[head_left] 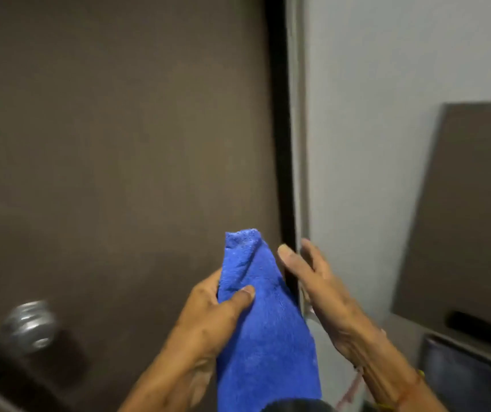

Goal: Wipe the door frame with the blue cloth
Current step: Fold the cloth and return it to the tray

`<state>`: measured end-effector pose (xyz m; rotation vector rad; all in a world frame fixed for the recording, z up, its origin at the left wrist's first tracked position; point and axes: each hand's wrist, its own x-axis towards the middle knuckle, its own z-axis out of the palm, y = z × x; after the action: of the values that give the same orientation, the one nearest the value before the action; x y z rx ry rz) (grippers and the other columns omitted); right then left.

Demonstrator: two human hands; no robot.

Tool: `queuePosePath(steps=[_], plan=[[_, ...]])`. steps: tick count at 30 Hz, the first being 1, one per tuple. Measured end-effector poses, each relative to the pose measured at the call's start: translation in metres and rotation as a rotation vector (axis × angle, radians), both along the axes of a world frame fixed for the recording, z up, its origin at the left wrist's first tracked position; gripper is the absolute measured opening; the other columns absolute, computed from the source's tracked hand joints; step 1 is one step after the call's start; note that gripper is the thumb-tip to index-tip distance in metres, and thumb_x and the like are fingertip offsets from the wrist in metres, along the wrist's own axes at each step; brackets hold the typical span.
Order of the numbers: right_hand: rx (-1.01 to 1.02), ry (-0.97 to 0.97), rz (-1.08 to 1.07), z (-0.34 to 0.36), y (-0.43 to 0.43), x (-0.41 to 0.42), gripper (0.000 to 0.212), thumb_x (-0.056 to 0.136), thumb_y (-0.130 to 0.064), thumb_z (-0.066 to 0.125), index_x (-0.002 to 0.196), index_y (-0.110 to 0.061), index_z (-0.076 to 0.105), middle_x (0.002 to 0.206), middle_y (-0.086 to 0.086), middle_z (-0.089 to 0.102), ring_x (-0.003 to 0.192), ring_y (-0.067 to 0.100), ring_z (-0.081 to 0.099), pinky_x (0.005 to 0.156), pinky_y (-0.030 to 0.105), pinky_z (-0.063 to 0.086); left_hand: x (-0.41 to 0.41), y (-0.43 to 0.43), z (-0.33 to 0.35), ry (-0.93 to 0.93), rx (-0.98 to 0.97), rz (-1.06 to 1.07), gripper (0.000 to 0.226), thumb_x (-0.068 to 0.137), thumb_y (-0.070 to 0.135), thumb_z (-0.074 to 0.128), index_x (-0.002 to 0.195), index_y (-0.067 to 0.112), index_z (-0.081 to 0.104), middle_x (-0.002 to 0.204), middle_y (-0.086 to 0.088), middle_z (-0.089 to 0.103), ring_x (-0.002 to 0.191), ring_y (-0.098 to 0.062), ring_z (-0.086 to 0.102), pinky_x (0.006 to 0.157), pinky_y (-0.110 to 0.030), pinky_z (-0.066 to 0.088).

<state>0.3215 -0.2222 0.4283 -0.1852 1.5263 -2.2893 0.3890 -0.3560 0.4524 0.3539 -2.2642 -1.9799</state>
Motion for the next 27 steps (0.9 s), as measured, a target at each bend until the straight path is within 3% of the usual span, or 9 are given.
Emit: queuePosePath(steps=[2,5,7,10,14,18,21,24,27], plan=[[0.074,-0.115,0.111,-0.033,0.057,-0.001,0.089,0.056,-0.071,0.071,0.119,-0.011,0.052,0.115,-0.014,0.061,0.103,0.003,0.059,0.093,0.029,0.046,-0.029,0.039,-0.018,-0.104,0.085,-0.097,0.016,0.088,0.011,0.058,0.096,0.019,0.07,0.087,-0.007,0.077,0.078,-0.024,0.073,0.068,-0.033,0.057],[-0.067,-0.315,0.07,-0.085,0.138,-0.009,0.049,0.075,-0.034,0.071,0.116,-0.009,0.064,0.119,0.014,0.068,0.113,0.03,0.062,0.105,0.047,0.042,-0.077,0.117,-0.058,-0.197,0.101,-0.264,0.014,0.087,0.015,0.061,0.096,0.021,0.07,0.089,-0.005,0.077,0.082,-0.024,0.073,0.067,-0.033,0.059],[-0.022,-0.337,-0.077,-0.115,0.178,-0.017,0.042,0.075,-0.025,0.073,0.114,-0.011,0.065,0.112,0.013,0.071,0.106,0.029,0.066,0.099,0.046,0.048,-0.1,0.158,-0.089,-0.251,0.04,-0.29,0.017,0.083,0.021,0.067,0.1,0.021,0.069,0.091,-0.004,0.077,0.086,-0.024,0.072,0.073,-0.037,0.058],[0.1,-0.435,-0.287,-0.177,0.247,-0.045,0.049,0.066,-0.023,0.08,0.112,-0.014,0.065,0.104,0.007,0.075,0.098,0.024,0.07,0.091,0.042,0.054,-0.136,0.228,-0.157,-0.455,-0.01,-0.386,0.055,0.05,0.041,0.081,0.096,0.012,0.07,0.086,-0.009,0.077,0.084,-0.027,0.071,0.08,-0.043,0.057],[0.079,-0.644,-0.462,-0.267,0.316,-0.075,0.045,0.069,-0.013,0.078,0.111,-0.018,0.062,0.094,0.001,0.073,0.092,0.023,0.067,0.087,0.044,0.053,-0.172,0.295,-0.248,-0.747,0.013,-0.484,0.034,0.067,0.019,0.083,0.098,0.013,0.071,0.086,-0.004,0.078,0.079,-0.012,0.071,0.069,-0.018,0.054],[0.035,-0.768,-0.508,-0.363,0.37,-0.1,0.036,0.074,-0.006,0.072,0.107,-0.016,0.062,0.092,0.004,0.074,0.08,0.02,0.071,0.062,0.028,0.058,-0.211,0.346,-0.352,-0.901,0.11,-0.512,0.056,0.056,0.017,0.086,0.108,0.006,0.068,0.099,-0.017,0.074,0.097,-0.03,0.068,0.092,-0.041,0.052],[0.03,-0.808,-0.488,-0.413,0.396,-0.12,0.045,0.072,-0.008,0.073,0.116,-0.01,0.061,0.104,0.012,0.074,0.093,0.026,0.071,0.073,0.034,0.059,-0.238,0.374,-0.406,-0.935,0.066,-0.445,0.026,0.073,0.006,0.075,0.098,0.003,0.069,0.083,-0.013,0.076,0.085,-0.031,0.069,0.074,-0.035,0.057],[0.145,-0.801,-0.509,-0.456,0.418,-0.152,0.054,0.077,-0.008,0.071,0.127,-0.007,0.051,0.121,0.017,0.064,0.107,0.031,0.064,0.091,0.04,0.053,-0.268,0.398,-0.449,-0.922,0.024,-0.43,0.024,0.079,0.012,0.07,0.103,0.008,0.067,0.086,-0.008,0.074,0.086,-0.028,0.068,0.076,-0.036,0.056],[0.162,-0.719,-0.539,-0.479,0.436,-0.192,0.053,0.078,-0.008,0.07,0.127,-0.011,0.049,0.12,0.011,0.064,0.104,0.025,0.064,0.083,0.031,0.057,-0.303,0.416,-0.476,-0.807,0.019,-0.468,0.024,0.082,0.015,0.066,0.106,0.014,0.064,0.095,-0.005,0.071,0.088,-0.023,0.067,0.071,-0.03,0.055]])
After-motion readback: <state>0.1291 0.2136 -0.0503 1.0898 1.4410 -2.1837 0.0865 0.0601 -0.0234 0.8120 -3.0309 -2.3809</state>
